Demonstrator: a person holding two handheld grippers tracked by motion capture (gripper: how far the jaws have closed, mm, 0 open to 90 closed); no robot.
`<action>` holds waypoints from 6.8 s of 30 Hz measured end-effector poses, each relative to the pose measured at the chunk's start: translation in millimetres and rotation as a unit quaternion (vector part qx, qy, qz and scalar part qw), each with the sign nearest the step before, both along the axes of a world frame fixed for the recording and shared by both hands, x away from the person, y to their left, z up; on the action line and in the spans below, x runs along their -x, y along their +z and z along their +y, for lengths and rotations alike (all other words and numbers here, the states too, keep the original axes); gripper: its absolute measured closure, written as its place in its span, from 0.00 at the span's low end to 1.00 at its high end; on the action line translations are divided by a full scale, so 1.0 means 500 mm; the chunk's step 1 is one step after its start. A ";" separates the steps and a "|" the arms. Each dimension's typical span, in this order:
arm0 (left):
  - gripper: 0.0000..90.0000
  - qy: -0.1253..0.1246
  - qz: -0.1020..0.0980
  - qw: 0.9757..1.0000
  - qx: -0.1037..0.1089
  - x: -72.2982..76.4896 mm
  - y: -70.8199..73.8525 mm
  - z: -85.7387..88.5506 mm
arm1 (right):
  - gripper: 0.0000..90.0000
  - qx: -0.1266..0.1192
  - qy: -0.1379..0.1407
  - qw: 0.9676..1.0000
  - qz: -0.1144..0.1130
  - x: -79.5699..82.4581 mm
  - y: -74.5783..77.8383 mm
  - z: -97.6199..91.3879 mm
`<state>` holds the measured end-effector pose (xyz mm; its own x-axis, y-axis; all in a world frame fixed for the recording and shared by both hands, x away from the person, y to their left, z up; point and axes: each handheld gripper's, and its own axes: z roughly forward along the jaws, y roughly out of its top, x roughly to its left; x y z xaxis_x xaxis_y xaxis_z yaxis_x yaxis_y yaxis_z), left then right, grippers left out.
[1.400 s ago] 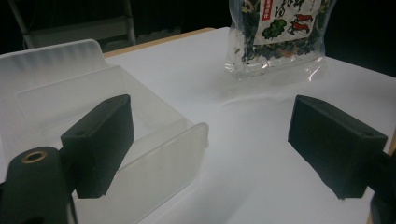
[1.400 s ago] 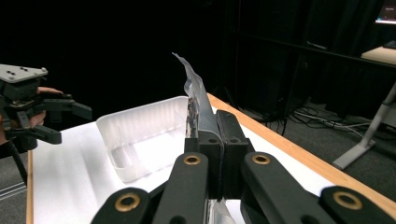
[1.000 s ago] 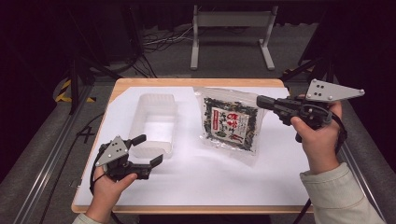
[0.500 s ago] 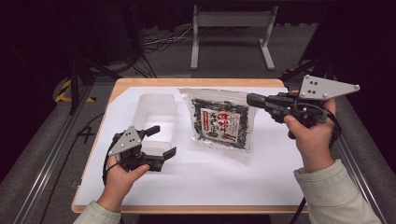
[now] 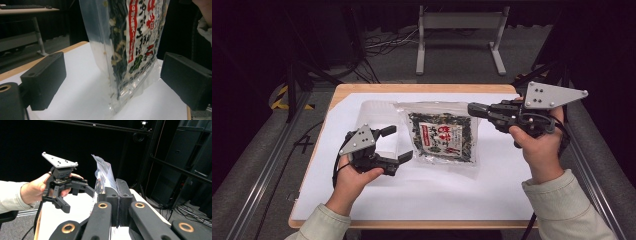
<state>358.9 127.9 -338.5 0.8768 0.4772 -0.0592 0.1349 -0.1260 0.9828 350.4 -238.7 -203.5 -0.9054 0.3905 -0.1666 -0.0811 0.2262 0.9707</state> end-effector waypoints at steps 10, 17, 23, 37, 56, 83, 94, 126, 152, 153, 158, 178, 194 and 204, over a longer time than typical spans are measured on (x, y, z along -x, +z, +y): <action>0.16 -0.014 -0.007 1.000 0.023 -0.036 0.016 -0.024 | 1.00 0.001 0.018 1.000 -0.006 0.000 -0.001 0.011; 0.13 -0.037 -0.005 0.999 0.020 -0.047 0.019 -0.038 | 1.00 -0.003 0.024 1.000 -0.010 0.000 -0.002 0.017; 0.18 -0.076 -0.001 0.996 0.045 -0.048 0.020 -0.052 | 1.00 -0.017 0.038 0.999 -0.004 -0.004 -0.005 0.021; 0.37 -0.104 0.001 0.991 0.086 -0.060 0.021 -0.061 | 1.00 -0.033 0.040 0.999 0.001 -0.007 -0.011 0.018; 0.72 -0.158 0.007 0.983 0.098 -0.052 0.028 -0.059 | 1.00 -0.049 0.022 0.999 0.007 -0.016 -0.019 -0.007; 0.80 -0.161 -0.003 0.983 0.084 -0.042 0.043 -0.063 | 0.82 -0.028 -0.028 0.999 0.008 -0.023 -0.024 -0.019; 0.80 -0.128 -0.013 0.989 0.078 -0.052 0.059 -0.058 | 0.42 -0.039 -0.081 0.996 -0.021 -0.020 -0.015 -0.028; 0.80 -0.003 -0.063 0.995 0.082 -0.074 0.134 0.082 | 0.40 0.008 -0.149 0.989 0.022 -0.021 -0.139 -0.108; 0.80 0.071 -0.063 0.993 0.069 -0.102 0.132 0.157 | 0.38 -0.002 -0.163 0.986 0.039 0.002 -0.229 -0.146; 0.80 0.075 -0.063 0.993 0.069 -0.104 0.130 0.161 | 0.38 -0.001 -0.163 0.986 0.039 0.002 -0.229 -0.146; 0.80 0.107 -0.071 0.990 0.060 -0.107 0.117 0.181 | 0.37 -0.002 -0.167 0.985 0.040 0.003 -0.233 -0.149; 0.80 0.128 -0.060 0.987 0.080 -0.133 0.067 0.202 | 0.37 -0.007 -0.171 0.984 0.044 0.001 -0.239 -0.153; 0.80 0.140 -0.047 0.986 0.079 -0.142 0.027 0.204 | 0.37 -0.005 -0.169 0.984 0.050 -0.002 -0.243 -0.151; 0.80 0.143 -0.037 0.986 0.074 -0.152 0.004 0.201 | 0.37 -0.006 -0.169 0.984 0.053 -0.004 -0.248 -0.150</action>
